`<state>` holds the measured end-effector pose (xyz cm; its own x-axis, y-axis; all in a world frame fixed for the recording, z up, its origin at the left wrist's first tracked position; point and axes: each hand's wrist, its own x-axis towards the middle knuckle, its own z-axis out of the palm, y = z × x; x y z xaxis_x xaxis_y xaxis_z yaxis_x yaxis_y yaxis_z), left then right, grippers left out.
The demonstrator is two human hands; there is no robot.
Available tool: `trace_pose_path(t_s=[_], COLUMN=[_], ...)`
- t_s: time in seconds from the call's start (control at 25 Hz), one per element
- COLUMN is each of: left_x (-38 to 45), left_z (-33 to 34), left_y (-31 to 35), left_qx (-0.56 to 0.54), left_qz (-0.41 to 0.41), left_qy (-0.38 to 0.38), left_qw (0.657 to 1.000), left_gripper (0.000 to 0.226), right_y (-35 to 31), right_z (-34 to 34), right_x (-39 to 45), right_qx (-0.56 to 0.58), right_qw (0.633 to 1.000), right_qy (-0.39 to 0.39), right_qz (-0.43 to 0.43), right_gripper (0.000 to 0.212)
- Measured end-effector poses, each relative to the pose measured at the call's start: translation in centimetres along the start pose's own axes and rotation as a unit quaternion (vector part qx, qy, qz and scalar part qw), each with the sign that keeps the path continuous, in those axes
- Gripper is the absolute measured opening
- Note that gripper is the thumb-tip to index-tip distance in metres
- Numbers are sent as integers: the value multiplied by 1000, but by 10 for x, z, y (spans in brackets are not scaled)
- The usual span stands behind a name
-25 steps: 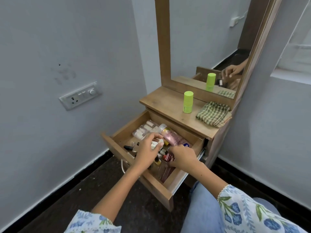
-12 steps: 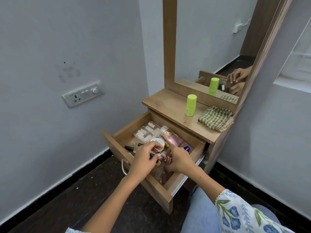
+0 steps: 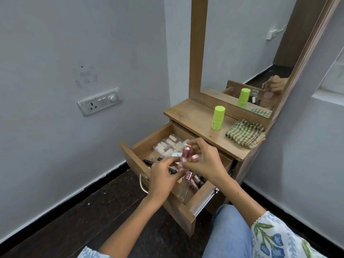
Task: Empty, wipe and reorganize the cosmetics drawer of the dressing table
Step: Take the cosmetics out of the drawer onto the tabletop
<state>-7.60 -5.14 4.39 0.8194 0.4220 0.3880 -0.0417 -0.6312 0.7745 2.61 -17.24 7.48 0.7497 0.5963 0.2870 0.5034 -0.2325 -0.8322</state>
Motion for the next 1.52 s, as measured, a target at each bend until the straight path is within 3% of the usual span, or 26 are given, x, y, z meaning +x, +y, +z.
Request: trace_pose_path(t_s=[0.2, 0.28, 0.4, 0.56, 0.68, 0.8, 0.92, 1.12, 1.32, 1.52], left_x=[3, 7, 11, 12, 14, 14, 14, 15, 16, 22], left_z=[-1, -3, -5, -6, -8, -8, -8, -8, -2, 15], left_y=[0, -6, -8, -7, -10, -12, -13, -12, -6, 8], left_qx=[-14, -34, -53, -52, -60, -61, -58, -62, -70, -78], left_qz=[3, -23, -46, -53, -62, -59, -62, -65, -63, -46], left_qy=[66, 72, 80, 81, 75, 75, 75, 78, 78, 97], left_qw=[998, 997, 994, 994, 993, 994, 994, 993, 992, 991], left_gripper=[34, 36, 37, 37, 37, 36, 37, 38, 32, 32], right_y=[19, 37, 57, 60, 58, 56, 53, 52, 46, 33], right_z=[-8, -11, 4, 34, 45, 51, 61, 62, 31, -34], right_x=[7, 9, 3, -2, -2, -6, -15, -21, -29, 3], right_qx=[46, -104, -319, -395, -374, -267, -203, -197, -100, 4], right_qw=[998, 987, 914, 885, 904, 944, 949, 946, 986, 992], right_qy=[-25, -99, -241, -234, -181, -154, -203, -241, -116, 122], right_qz=[45, 68, 74, 73, 101, 115, 129, 93, 71, 17], right_gripper=[57, 48, 49, 45, 46, 61, 69, 71, 54, 47])
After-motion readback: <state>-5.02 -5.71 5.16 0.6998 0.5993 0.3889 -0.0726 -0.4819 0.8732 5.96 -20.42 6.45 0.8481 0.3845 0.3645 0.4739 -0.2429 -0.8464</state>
